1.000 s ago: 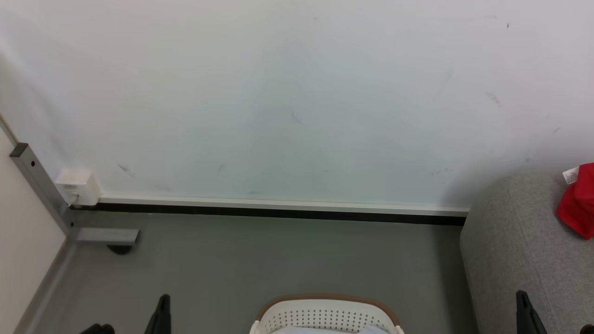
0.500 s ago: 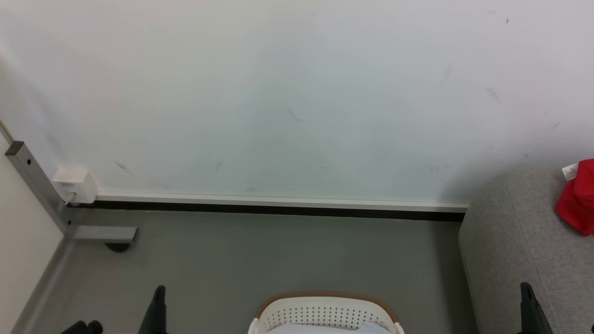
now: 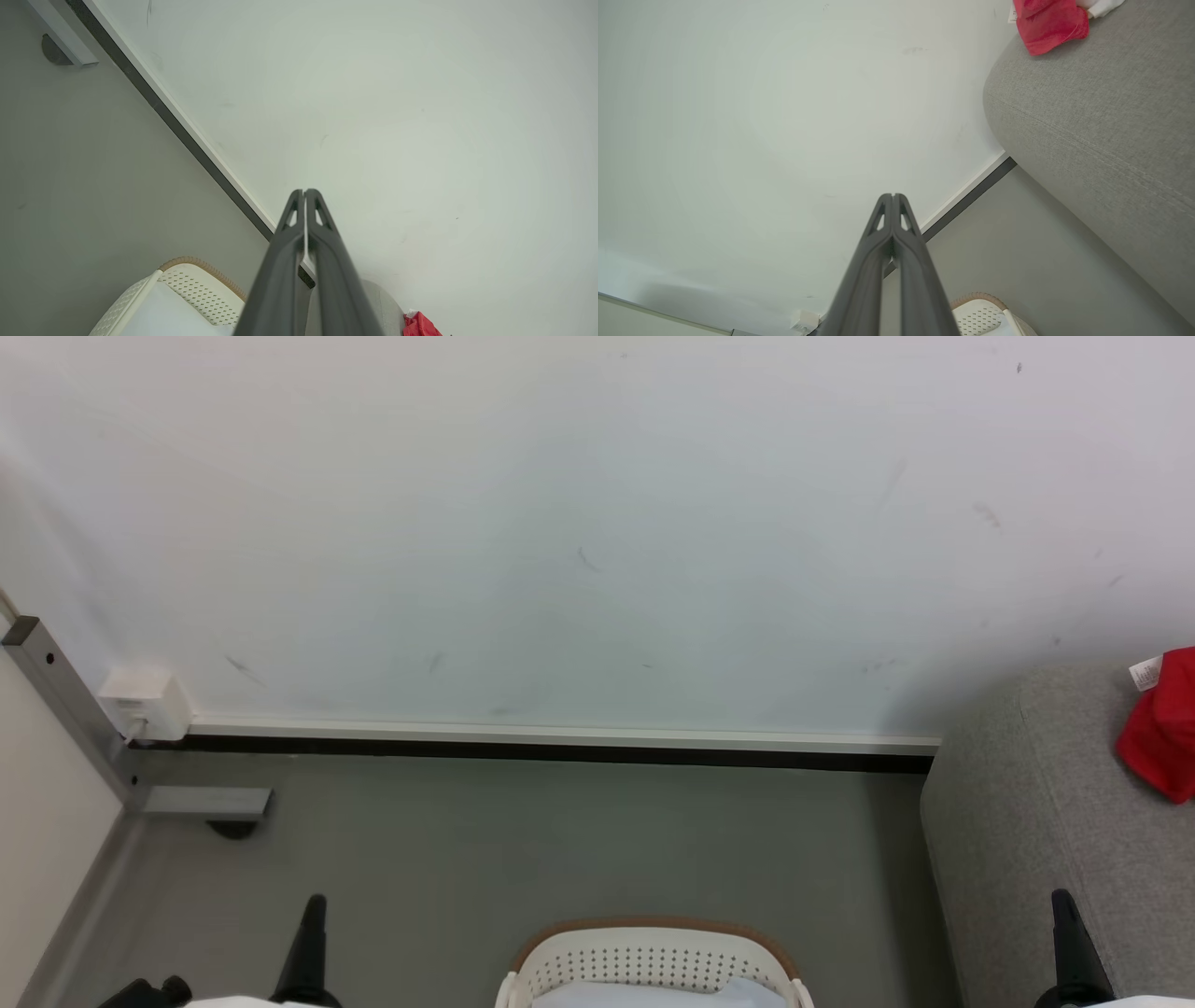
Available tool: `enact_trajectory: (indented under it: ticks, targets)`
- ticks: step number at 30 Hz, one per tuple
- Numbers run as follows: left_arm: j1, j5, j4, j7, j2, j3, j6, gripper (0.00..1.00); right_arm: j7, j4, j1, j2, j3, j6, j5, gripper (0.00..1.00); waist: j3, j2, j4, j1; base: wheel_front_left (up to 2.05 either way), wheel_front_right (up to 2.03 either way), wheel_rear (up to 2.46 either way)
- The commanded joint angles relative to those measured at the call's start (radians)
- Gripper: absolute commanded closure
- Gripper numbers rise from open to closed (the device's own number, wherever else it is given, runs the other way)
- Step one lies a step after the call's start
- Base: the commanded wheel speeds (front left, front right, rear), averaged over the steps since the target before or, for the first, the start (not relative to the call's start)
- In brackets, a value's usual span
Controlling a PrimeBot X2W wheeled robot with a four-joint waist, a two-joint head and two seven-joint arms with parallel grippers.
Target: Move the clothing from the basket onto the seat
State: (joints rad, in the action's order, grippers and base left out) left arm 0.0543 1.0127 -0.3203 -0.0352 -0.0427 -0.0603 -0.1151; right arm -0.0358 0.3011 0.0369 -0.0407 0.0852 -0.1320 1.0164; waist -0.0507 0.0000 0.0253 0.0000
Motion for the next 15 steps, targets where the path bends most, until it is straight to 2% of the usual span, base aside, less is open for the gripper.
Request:
enact_trajectory:
  ticks: [1, 15]
  targets:
    - [0.023, 0.031, 0.015, 0.007, -0.007, -0.006, -0.006, 1.00, 0.007, -0.015, 0.023, -0.011, 0.005, 0.001, 0.034, 1.00, 0.001, 0.0000, -0.001, 0.0000, 0.00, 0.00, 0.00]
    - [0.034, 0.183, 0.032, 0.046, -0.008, -0.020, -0.009, 1.00, 0.045, -0.027, 0.037, -0.012, 0.011, 0.001, 0.181, 1.00, 0.012, 0.0000, -0.006, 0.0000, 0.00, 0.00, 0.00]
